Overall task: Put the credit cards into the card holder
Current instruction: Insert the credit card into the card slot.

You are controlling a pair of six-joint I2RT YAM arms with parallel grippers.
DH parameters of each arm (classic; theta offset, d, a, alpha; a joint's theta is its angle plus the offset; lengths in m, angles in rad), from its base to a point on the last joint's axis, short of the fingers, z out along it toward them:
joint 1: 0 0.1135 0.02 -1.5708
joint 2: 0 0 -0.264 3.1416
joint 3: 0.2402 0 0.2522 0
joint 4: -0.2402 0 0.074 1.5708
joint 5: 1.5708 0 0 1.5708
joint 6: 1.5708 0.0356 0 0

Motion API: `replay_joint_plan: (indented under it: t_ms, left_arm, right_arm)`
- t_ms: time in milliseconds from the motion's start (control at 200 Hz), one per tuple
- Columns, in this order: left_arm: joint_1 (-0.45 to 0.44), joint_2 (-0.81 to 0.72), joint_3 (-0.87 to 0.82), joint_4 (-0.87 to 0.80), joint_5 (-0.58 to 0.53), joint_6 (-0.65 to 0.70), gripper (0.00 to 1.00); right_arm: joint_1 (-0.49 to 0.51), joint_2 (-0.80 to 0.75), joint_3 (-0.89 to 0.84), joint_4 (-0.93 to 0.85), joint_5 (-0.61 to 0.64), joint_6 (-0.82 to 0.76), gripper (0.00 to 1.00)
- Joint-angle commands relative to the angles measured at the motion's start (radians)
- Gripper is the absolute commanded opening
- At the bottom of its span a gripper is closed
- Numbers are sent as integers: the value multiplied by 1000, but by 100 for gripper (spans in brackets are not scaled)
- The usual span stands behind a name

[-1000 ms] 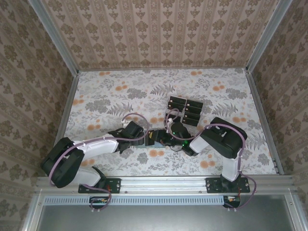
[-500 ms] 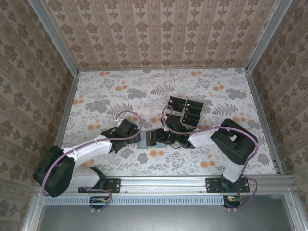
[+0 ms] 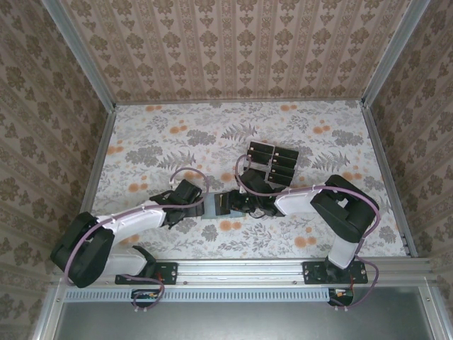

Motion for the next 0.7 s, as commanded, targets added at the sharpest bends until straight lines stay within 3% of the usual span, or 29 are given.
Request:
replay_joint_plan:
  t_ms: [0, 695]
  left_arm:
    - [3, 24, -14, 22, 21, -25, 96]
    - [-44, 55, -47, 88, 31, -59, 95]
  right_arm:
    - [5, 18, 9, -116, 41, -8, 40]
    - [80, 85, 160, -201, 26, -39, 41]
